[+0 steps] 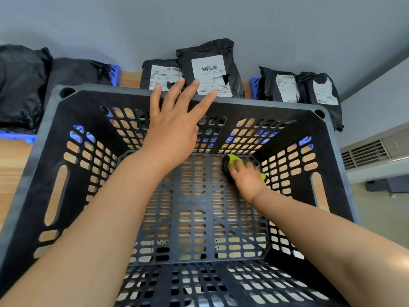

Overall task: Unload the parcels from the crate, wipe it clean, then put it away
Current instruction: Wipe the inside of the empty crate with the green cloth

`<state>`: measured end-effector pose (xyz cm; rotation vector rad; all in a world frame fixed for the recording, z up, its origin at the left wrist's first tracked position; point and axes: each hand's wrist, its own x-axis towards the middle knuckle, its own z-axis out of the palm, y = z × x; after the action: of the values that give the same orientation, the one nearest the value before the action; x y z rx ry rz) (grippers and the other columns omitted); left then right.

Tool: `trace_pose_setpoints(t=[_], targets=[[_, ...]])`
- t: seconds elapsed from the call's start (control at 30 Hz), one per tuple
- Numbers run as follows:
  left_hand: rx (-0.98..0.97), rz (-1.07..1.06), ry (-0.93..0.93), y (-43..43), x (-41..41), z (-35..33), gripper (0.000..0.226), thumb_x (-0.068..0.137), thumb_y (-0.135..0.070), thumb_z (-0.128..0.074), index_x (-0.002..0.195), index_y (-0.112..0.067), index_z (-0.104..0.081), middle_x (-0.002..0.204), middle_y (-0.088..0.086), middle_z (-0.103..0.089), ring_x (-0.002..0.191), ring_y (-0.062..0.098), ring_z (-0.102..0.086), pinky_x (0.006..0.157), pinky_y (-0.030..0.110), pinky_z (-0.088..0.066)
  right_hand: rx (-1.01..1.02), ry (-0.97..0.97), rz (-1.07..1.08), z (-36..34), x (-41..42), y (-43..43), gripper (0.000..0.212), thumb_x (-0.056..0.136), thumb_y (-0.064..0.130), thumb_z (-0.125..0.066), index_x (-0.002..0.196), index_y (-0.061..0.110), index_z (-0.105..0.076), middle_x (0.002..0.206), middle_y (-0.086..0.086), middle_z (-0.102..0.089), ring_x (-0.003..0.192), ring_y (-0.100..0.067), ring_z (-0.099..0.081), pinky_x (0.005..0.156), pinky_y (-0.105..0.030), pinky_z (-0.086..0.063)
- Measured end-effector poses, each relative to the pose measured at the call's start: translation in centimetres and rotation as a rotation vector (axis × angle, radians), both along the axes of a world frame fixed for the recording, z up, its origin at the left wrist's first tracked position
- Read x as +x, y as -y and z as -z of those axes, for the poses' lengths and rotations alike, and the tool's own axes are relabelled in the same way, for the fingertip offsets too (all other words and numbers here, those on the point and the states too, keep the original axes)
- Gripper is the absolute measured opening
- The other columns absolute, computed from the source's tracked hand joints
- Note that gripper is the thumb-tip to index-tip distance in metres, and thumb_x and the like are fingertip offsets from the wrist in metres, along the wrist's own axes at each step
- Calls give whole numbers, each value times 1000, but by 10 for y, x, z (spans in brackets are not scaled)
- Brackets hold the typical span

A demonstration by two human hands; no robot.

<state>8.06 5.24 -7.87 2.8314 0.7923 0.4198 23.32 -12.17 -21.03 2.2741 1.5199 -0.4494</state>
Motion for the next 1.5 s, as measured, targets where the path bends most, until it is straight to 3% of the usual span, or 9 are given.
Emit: trace_pose_setpoints(t=[0.17, 0.33, 0.53, 0.63, 0.77, 1.0, 1.23, 1.37, 1.5], targets=[[-8, -2, -8, 0, 0, 0, 72, 92, -11, -46, 150, -36, -12, 159, 3, -7, 146, 25, 5, 111, 46, 16, 21, -77, 115, 2, -29, 31, 51, 85, -3, -49, 132, 12, -35, 133, -16, -35, 111, -36, -43, 93, -45, -44], [-8, 6, 2, 0, 0, -1, 71, 91, -12, -46, 149, -36, -14, 159, 4, -9, 146, 26, 3, 112, 48, 14, -97, -83, 44, 0, -53, 58, 64, 78, -11, -48, 136, 10, -29, 134, -19, -30, 111, -39, -41, 92, -47, -45], [-24, 1, 9, -2, 1, 0, 70, 92, -15, -47, 150, -36, -14, 159, 3, -9, 146, 25, 5, 111, 45, 18, -82, -186, 126, -8, -43, 44, 55, 76, -7, -58, 125, 10, -40, 127, -13, -38, 106, -32, -48, 88, -42, -49], [-27, 3, 15, -1, 2, -1, 70, 92, -15, -47, 150, -36, -14, 159, 3, -9, 146, 25, 5, 111, 46, 17, 51, -91, 58, -9, -22, 24, 54, 76, -1, -62, 125, 13, -43, 126, -11, -40, 109, -31, -47, 90, -42, -47], [-29, 7, 19, -2, 1, 0, 71, 91, -13, -46, 149, -36, -14, 159, 4, -9, 146, 25, 5, 111, 45, 18, 127, 44, 49, -14, 0, -8, 54, 88, 7, -53, 139, 15, -36, 140, -14, -33, 121, -34, -40, 98, -45, -42], [-29, 11, 16, -4, 1, 2, 71, 91, -13, -45, 149, -36, -13, 159, 3, -8, 146, 25, 5, 111, 46, 17, -82, 156, 26, -1, 6, -6, 61, 96, 15, -41, 150, 7, -12, 148, -15, -26, 127, -36, -36, 98, -44, -38], [-39, 9, 32, -5, 0, 2, 69, 93, -12, -45, 149, -37, -14, 159, 2, -8, 146, 24, 5, 111, 45, 16, -218, 163, 212, -12, -1, -5, 41, 97, 7, -33, 137, -2, -36, 138, -19, -34, 119, -31, -45, 89, -35, -47], [-25, 6, 41, -6, 1, 3, 68, 93, -13, -45, 148, -37, -16, 159, 4, -11, 146, 25, 2, 112, 46, 14, -338, 174, 131, -16, -13, 16, 40, 99, 7, -28, 137, 0, -37, 137, -18, -35, 122, -29, -43, 94, -33, -43], [-37, 4, 35, -5, 1, 3, 67, 93, -14, -45, 148, -37, -16, 159, 4, -11, 146, 25, 3, 111, 45, 15, -464, 179, 64, -14, -30, 29, 40, 97, 10, -36, 136, 5, -42, 136, -12, -44, 123, -26, -47, 91, -35, -46]])
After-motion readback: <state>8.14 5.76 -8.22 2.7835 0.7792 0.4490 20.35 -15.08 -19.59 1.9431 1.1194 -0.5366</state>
